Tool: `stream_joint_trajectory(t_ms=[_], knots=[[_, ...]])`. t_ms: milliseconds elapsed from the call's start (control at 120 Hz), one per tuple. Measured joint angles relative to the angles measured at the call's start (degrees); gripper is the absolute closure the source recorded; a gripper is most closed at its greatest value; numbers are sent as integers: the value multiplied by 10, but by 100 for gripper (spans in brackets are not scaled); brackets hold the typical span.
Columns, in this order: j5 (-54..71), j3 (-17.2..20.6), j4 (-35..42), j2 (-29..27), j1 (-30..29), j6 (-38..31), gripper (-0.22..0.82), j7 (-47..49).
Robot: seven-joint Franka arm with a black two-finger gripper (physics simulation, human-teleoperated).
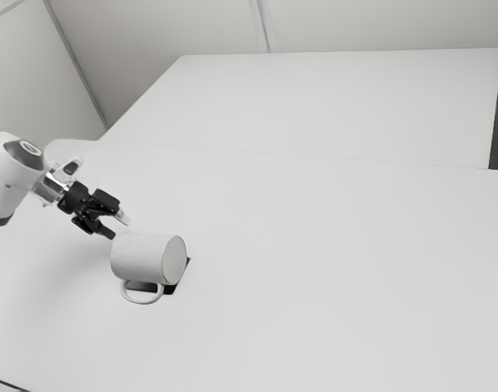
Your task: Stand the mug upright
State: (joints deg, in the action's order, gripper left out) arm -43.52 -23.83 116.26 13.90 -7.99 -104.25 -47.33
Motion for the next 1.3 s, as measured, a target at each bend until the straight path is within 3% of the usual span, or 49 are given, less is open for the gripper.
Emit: stream_joint_trajectory(t_ms=[233, 492, 950, 1300], knots=[[-53, -8, 54, -14, -1, 12, 0, -56], [-97, -10, 65, -17, -1, 20, 1, -98], [-128, -20, 73, -26, -1, 49, 25, -140], [-133, -20, 78, -29, -1, 59, 34, -157]])
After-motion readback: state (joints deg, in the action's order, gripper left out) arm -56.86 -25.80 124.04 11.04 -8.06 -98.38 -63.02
